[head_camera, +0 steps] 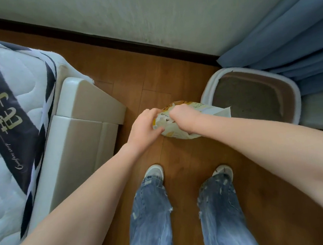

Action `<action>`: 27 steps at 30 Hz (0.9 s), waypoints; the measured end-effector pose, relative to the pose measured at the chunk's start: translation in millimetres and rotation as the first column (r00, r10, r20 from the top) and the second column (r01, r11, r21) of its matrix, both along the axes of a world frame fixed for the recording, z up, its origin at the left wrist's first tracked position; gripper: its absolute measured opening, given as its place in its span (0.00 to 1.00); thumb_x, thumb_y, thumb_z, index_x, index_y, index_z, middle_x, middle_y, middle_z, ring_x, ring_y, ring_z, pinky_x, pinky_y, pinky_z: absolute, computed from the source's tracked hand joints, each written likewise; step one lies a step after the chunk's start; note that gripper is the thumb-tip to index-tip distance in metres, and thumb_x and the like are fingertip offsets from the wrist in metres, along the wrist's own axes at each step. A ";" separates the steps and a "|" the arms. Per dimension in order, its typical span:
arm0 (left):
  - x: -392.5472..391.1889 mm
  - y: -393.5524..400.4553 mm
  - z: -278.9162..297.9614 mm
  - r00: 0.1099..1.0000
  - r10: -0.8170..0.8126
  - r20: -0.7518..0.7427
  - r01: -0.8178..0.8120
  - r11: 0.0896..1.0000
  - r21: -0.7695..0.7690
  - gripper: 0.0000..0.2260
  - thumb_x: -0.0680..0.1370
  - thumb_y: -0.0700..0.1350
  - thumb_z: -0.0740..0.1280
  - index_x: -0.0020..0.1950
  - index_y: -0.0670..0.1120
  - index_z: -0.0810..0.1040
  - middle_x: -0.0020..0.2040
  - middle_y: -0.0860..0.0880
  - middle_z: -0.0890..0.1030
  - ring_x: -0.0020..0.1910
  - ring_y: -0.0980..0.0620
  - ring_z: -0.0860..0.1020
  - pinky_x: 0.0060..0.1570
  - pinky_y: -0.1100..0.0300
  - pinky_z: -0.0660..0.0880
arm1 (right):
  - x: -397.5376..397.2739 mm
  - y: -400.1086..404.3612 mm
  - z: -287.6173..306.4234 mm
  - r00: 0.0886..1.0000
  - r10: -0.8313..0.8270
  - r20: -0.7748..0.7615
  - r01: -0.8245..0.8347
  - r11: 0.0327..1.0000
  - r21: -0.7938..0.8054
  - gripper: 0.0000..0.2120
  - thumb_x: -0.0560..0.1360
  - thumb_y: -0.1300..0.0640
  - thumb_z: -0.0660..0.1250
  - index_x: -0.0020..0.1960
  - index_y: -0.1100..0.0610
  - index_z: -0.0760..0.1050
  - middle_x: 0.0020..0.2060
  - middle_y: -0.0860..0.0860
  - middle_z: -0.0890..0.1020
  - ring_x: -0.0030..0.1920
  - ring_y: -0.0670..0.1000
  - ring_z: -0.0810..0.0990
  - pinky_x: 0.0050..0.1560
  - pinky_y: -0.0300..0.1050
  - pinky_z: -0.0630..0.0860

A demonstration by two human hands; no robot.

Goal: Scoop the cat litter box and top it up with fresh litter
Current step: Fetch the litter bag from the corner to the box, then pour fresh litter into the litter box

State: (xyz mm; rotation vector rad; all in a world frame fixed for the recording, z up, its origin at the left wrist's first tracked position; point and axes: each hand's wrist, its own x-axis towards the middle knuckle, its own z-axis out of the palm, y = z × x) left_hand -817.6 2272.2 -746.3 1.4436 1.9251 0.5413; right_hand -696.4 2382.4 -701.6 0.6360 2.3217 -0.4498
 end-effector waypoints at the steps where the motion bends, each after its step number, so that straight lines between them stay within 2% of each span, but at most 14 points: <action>1: 4.2 -3.9 -3.0 0.999 0.014 0.043 -0.012 0.999 -0.036 0.21 0.71 0.44 0.75 0.63 0.46 0.76 0.55 0.49 0.79 0.55 0.52 0.76 0.52 0.62 0.71 | 1.8 -1.1 3.0 0.999 0.033 0.012 -0.033 0.999 0.002 0.15 0.75 0.71 0.58 0.34 0.58 0.62 0.53 0.59 0.79 0.55 0.59 0.79 0.46 0.46 0.70; 2: 9.0 -6.1 -5.9 0.997 0.021 0.079 -0.014 0.996 -0.084 0.24 0.72 0.44 0.75 0.66 0.46 0.75 0.59 0.49 0.78 0.59 0.52 0.75 0.55 0.63 0.69 | 2.5 -2.0 5.0 0.998 0.054 0.021 -0.054 0.999 0.005 0.13 0.76 0.71 0.58 0.35 0.59 0.65 0.53 0.59 0.79 0.55 0.59 0.79 0.46 0.45 0.70; 4: 19.3 -7.8 -14.5 0.991 0.047 0.125 -0.024 0.984 -0.178 0.28 0.72 0.44 0.75 0.70 0.47 0.71 0.65 0.49 0.76 0.64 0.52 0.73 0.57 0.65 0.65 | 3.2 -3.9 6.3 0.998 0.058 0.012 -0.058 0.998 -0.006 0.09 0.77 0.69 0.58 0.46 0.59 0.74 0.51 0.58 0.79 0.54 0.57 0.79 0.44 0.43 0.68; 6: 28.4 -6.1 -24.1 0.984 0.094 0.151 -0.055 0.967 -0.249 0.30 0.72 0.44 0.74 0.73 0.48 0.69 0.68 0.49 0.73 0.66 0.51 0.72 0.58 0.65 0.64 | 8.3 -2.9 7.4 1.000 0.020 -0.005 -0.020 1.000 -0.012 0.09 0.77 0.67 0.59 0.51 0.58 0.75 0.48 0.57 0.78 0.54 0.56 0.79 0.44 0.43 0.68; 9: 36.7 0.9 -38.7 0.983 0.120 0.136 -0.069 0.941 -0.332 0.29 0.74 0.44 0.72 0.74 0.49 0.67 0.70 0.49 0.71 0.68 0.50 0.70 0.63 0.59 0.66 | 23.2 3.7 7.2 0.999 -0.014 -0.047 0.014 1.000 0.011 0.09 0.75 0.68 0.60 0.51 0.60 0.77 0.44 0.54 0.79 0.50 0.56 0.80 0.43 0.43 0.70; 12: 42.9 7.8 -52.3 0.996 0.060 0.064 -0.031 0.923 -0.384 0.25 0.77 0.47 0.69 0.73 0.47 0.69 0.71 0.47 0.70 0.68 0.48 0.69 0.65 0.55 0.66 | 41.5 9.2 12.2 0.995 -0.056 -0.077 0.056 0.998 -0.003 0.08 0.74 0.70 0.60 0.42 0.59 0.72 0.32 0.50 0.69 0.45 0.56 0.78 0.39 0.42 0.67; 14: 51.7 9.8 -57.7 0.999 0.016 0.049 0.005 0.917 -0.398 0.20 0.79 0.47 0.66 0.70 0.45 0.72 0.68 0.46 0.73 0.66 0.45 0.71 0.62 0.54 0.68 | 51.1 9.4 15.6 0.987 -0.097 -0.130 0.097 0.995 -0.003 0.12 0.73 0.71 0.60 0.36 0.58 0.66 0.30 0.49 0.65 0.41 0.55 0.74 0.38 0.43 0.66; 17: 72.7 9.9 -54.6 0.996 0.078 0.041 -0.060 0.941 -0.332 0.11 0.82 0.45 0.61 0.60 0.43 0.78 0.57 0.44 0.80 0.56 0.43 0.77 0.54 0.52 0.74 | 63.2 6.8 19.6 0.968 -0.157 -0.195 0.154 0.988 -0.031 0.16 0.75 0.71 0.59 0.32 0.56 0.62 0.30 0.49 0.64 0.38 0.52 0.71 0.38 0.42 0.66; 19: 82.5 12.1 -49.7 0.998 0.067 -0.005 -0.066 0.957 -0.282 0.12 0.83 0.42 0.58 0.60 0.43 0.79 0.55 0.44 0.81 0.53 0.44 0.79 0.53 0.52 0.76 | 74.9 8.5 24.0 0.948 -0.224 -0.227 0.218 0.975 -0.051 0.13 0.76 0.70 0.59 0.35 0.58 0.65 0.30 0.49 0.64 0.38 0.51 0.71 0.38 0.42 0.65; 22: 87.3 20.4 -41.2 0.996 -0.063 -0.055 0.047 0.965 -0.259 0.12 0.81 0.39 0.58 0.60 0.44 0.77 0.52 0.46 0.79 0.50 0.44 0.78 0.47 0.57 0.75 | 101.9 19.5 27.4 0.913 -0.318 -0.256 0.306 0.948 -0.090 0.08 0.73 0.71 0.58 0.39 0.64 0.72 0.31 0.52 0.69 0.38 0.54 0.73 0.37 0.46 0.68; 25: 95.4 33.0 -30.3 0.968 -0.212 -0.135 0.169 0.946 -0.275 0.13 0.79 0.36 0.58 0.61 0.43 0.76 0.51 0.44 0.78 0.49 0.43 0.76 0.46 0.54 0.75 | 136.5 31.7 27.3 0.847 -0.421 -0.324 0.385 0.907 -0.171 0.09 0.70 0.72 0.61 0.42 0.64 0.79 0.36 0.56 0.78 0.39 0.55 0.77 0.38 0.51 0.75; 27: 105.1 41.4 -20.3 0.932 -0.294 -0.212 0.221 0.925 -0.310 0.12 0.78 0.34 0.59 0.59 0.41 0.75 0.52 0.42 0.78 0.50 0.43 0.76 0.44 0.55 0.72 | 158.2 36.1 26.6 0.815 -0.464 -0.348 0.418 0.886 -0.202 0.09 0.70 0.72 0.62 0.42 0.63 0.80 0.37 0.58 0.80 0.42 0.57 0.78 0.40 0.53 0.76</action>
